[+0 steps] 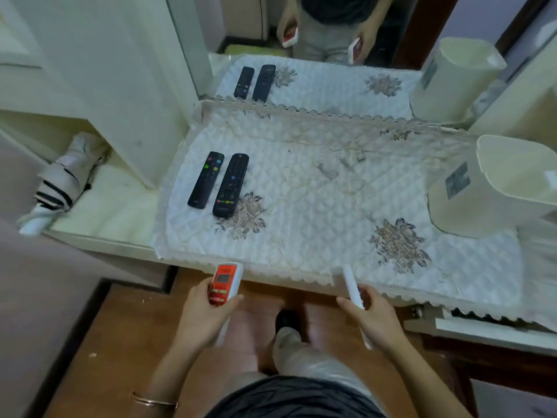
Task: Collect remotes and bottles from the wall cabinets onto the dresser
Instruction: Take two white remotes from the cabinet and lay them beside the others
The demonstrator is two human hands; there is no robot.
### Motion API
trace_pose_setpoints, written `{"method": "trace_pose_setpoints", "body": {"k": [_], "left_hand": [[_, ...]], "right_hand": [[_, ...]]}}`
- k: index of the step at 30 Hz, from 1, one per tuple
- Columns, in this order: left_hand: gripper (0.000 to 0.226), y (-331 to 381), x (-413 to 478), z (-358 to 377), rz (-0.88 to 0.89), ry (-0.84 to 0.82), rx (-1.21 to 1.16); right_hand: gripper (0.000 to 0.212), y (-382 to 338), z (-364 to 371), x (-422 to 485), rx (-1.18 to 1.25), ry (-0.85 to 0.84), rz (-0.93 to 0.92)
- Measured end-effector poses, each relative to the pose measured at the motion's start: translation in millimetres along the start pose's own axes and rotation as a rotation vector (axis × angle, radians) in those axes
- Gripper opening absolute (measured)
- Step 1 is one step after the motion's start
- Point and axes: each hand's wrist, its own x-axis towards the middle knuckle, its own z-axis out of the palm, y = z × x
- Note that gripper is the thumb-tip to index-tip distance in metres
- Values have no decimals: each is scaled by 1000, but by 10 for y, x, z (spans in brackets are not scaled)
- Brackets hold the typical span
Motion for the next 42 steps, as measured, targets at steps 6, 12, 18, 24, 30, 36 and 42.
{"method": "trace_pose_setpoints", "body": {"k": [6,12,18,24,30,36,42], "left_hand": [[25,827,707,13,117,28,29],[76,1252,1471,161,93,1,291],[79,1497,1931,322,187,-63,561],[95,1489,2138,350,240,-81,835],[84,1394,2001,248,390,-88,856],[70,1327,1870,206,398,-87,909],[69,1413,1985,212,393,-77,948]], "right_hand": [[52,-782,-205,724,65,11,-86],[43,-1264,-152,1258,92,128,-96],[52,-1474,171,1552,-88,198,28],[69,-1682,295,1742,-380,206,76],[70,-1654,349,1654,-469,198,86],[73,-1647,465,1576,-393,156,71],[79,-1863,609,1670,-392,107,23]]}}
